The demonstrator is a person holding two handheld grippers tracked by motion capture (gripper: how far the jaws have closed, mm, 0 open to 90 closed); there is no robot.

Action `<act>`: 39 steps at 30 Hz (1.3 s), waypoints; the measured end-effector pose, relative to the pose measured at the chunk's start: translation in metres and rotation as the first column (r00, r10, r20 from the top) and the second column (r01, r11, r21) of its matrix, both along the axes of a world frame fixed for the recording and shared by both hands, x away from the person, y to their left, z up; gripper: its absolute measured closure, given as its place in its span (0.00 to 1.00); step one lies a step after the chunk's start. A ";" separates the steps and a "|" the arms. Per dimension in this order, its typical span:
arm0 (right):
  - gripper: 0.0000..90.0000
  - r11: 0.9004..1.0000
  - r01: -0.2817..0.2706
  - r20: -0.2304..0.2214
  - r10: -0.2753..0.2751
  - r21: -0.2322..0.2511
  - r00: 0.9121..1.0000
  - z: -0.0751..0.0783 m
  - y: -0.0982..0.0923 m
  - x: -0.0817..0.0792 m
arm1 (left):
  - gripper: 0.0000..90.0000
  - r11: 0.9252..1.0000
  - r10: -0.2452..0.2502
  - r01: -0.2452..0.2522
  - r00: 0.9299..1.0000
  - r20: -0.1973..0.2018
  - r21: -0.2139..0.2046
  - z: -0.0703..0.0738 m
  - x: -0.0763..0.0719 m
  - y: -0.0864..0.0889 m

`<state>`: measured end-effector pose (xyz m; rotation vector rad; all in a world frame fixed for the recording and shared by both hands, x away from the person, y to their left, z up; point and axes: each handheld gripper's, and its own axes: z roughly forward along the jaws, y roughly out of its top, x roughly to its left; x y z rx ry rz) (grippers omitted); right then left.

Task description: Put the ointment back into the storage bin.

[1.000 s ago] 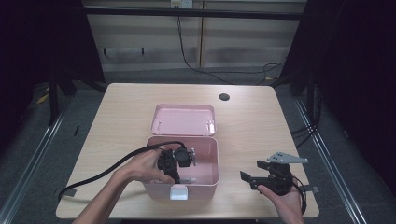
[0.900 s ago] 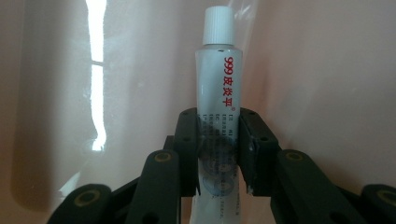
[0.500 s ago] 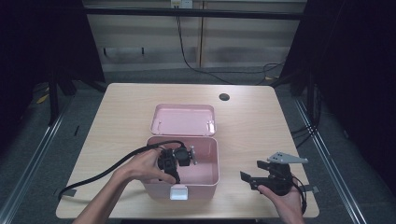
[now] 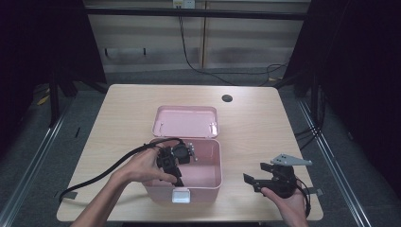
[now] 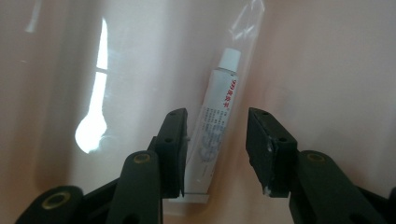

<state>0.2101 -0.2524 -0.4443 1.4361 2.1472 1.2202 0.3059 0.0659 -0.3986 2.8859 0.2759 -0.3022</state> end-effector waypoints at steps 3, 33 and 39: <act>0.18 1.000 0.000 0.000 0.000 -0.001 1.000 0.000 0.000 0.000 | 0.65 1.000 0.017 -0.016 0.999 0.033 -0.022 0.008 -0.003 0.004; 0.18 1.000 0.005 0.001 -0.005 0.000 1.000 0.000 0.000 -0.001 | 0.58 0.985 0.144 -0.124 0.973 0.180 -0.116 0.064 -0.013 0.051; 0.18 1.000 0.006 0.000 -0.006 0.000 1.000 0.000 0.000 -0.001 | 0.53 0.982 0.169 -0.151 0.971 0.170 -0.117 0.066 -0.011 0.067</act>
